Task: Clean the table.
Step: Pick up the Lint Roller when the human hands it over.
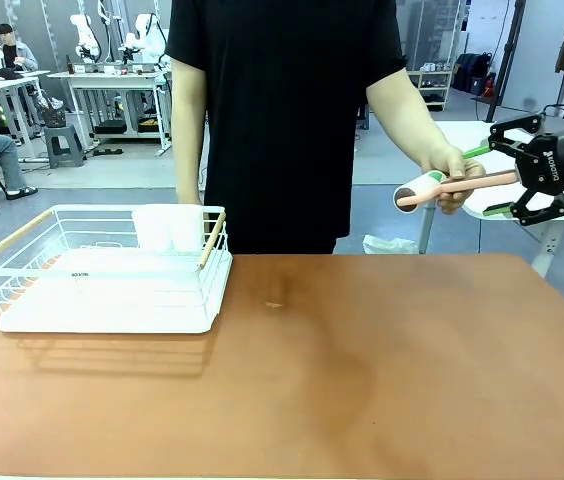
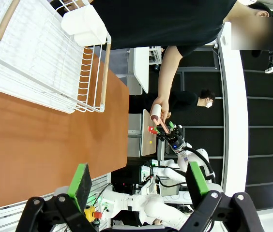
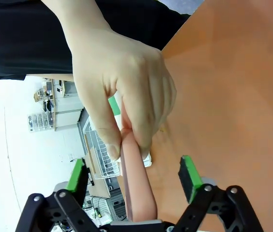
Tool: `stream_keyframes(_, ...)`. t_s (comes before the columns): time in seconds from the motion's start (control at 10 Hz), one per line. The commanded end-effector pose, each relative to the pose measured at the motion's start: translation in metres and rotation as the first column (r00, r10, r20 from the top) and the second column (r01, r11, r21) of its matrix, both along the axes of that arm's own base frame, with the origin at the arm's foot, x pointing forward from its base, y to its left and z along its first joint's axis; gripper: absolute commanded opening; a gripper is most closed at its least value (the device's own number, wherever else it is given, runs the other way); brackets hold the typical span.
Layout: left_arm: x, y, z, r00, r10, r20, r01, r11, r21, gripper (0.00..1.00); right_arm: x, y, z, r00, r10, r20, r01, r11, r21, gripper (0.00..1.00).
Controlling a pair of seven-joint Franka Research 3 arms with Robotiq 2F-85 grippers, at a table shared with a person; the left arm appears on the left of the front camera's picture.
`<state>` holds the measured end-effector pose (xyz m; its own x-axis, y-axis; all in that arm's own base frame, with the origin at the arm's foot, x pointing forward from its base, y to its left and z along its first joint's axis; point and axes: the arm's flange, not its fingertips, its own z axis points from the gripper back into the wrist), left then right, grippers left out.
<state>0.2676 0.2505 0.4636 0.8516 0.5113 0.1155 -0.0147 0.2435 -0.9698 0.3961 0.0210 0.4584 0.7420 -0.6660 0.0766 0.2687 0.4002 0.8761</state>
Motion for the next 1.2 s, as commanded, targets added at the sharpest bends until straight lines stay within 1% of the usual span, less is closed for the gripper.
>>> stream_keyframes(0.0,-0.0024,0.0015,0.0004,1.000,-0.004,0.014,0.004,1.000,-0.015,1.00,-0.0270,0.0044,-0.0165,0.999,-0.010,0.037,0.010,1.000,-0.005,0.81)
stream_keyframes(0.1,-0.0024,0.0015,0.0004,1.000,-0.004,0.014,0.004,1.000,-0.015,1.00,-0.0266,0.0039,-0.0160,0.999,-0.010,0.036,0.010,1.000,-0.005,0.61)
stream_keyframes(0.2,-0.0024,0.0015,0.0004,1.000,-0.004,0.014,0.004,1.000,-0.015,1.00,-0.0259,0.0033,-0.0155,0.999,-0.008,0.036,0.008,1.000,-0.006,0.75)
stream_keyframes(0.3,-0.0024,0.0015,0.0004,1.000,-0.004,0.014,0.004,1.000,-0.015,1.00,-0.0246,0.0026,-0.0154,0.999,-0.012,0.032,0.012,1.000,-0.007,0.42)
stream_keyframes(0.4,-0.0024,0.0015,0.0004,1.000,-0.004,0.014,0.004,1.000,-0.015,1.00,-0.0238,0.0021,-0.0154,0.999,-0.012,0.031,0.012,1.000,-0.007,0.56)
stream_keyframes(0.5,-0.0024,0.0015,0.0004,1.000,-0.004,0.014,0.004,1.000,-0.015,1.00,-0.0234,0.0025,-0.0147,0.999,-0.012,0.031,0.012,1.000,-0.009,0.23)
stream_keyframes(0.6,-0.0024,0.0015,0.0004,1.000,-0.004,0.014,0.004,1.000,-0.015,1.00,-0.0229,0.0024,-0.0146,0.999,-0.014,0.032,0.015,1.000,-0.011,0.36)
stream_keyframes(0.7,-0.0024,0.0015,0.0004,1.000,-0.004,0.014,0.004,1.000,-0.015,1.00,-0.0225,0.0027,-0.0149,0.999,-0.016,0.031,0.016,1.000,-0.011,0.03)
stream_keyframes(0.8,-0.0024,0.0015,0.0004,1.000,-0.004,0.014,0.004,1.000,-0.015,1.00,-0.0223,0.0027,-0.0148,0.999,-0.017,0.031,0.018,1.000,-0.011,0.17)
stream_keyframes(0.9,-0.0024,0.0015,0.0004,1.000,-0.004,0.014,0.004,1.000,-0.015,1.00,-0.0223,0.0025,-0.0147,0.999,-0.020,0.035,0.020,1.000,-0.011,0.00)
stream_keyframes(1.1,-0.0024,0.0015,0.0004,1.000,-0.004,0.014,0.004,1.000,-0.015,1.00,-0.0227,0.0021,-0.0147,0.999,-0.022,0.036,0.022,1.000,-0.007,0.00)
